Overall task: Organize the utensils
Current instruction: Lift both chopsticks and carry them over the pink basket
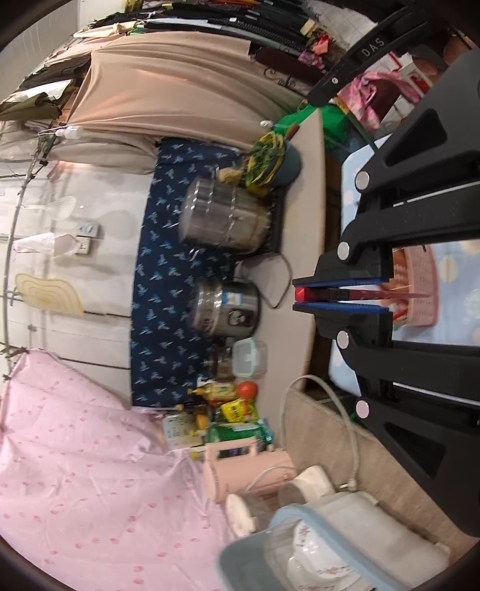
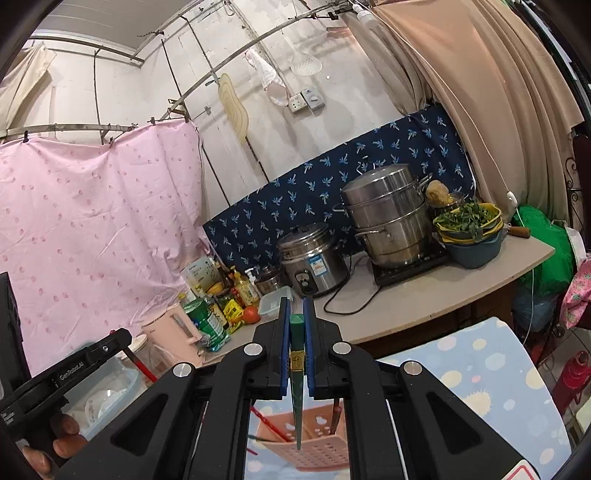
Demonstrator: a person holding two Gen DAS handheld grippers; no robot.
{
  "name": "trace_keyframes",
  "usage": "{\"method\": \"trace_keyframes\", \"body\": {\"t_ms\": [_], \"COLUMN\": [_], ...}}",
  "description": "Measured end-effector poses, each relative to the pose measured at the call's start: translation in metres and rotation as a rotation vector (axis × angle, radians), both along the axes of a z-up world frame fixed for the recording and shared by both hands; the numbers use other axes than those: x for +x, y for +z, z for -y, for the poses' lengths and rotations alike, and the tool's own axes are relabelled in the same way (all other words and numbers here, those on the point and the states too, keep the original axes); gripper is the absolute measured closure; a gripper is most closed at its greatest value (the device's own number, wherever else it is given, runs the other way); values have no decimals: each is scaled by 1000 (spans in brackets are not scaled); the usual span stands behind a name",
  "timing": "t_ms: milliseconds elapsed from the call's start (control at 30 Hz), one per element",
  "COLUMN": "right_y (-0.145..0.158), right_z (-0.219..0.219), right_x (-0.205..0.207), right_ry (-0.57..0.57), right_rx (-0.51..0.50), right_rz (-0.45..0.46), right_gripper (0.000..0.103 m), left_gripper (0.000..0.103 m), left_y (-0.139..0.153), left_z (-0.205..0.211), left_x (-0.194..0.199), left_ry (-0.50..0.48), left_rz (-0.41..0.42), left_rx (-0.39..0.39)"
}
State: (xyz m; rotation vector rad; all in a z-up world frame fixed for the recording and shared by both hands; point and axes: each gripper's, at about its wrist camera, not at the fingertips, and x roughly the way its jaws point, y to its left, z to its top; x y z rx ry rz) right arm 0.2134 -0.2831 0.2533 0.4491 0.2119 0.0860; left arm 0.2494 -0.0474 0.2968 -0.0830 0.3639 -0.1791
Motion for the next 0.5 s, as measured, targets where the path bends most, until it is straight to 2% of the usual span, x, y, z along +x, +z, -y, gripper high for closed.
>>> {"method": "trace_keyframes", "body": {"t_ms": [233,500], "right_y": [-15,-48], "right_z": [-6,-14], "right_x": [43,69], "right_ry": [-25,-13], "right_rx": [-12,-29], "right_rz": [-36,-112], "right_gripper": [96,96], "left_gripper": [96,96], "left_y": [7,-39], "left_z": [5,7], "left_x": [35,63], "left_ry": [19,32], "left_rz": [64,-2], "left_rx": [2,16]}}
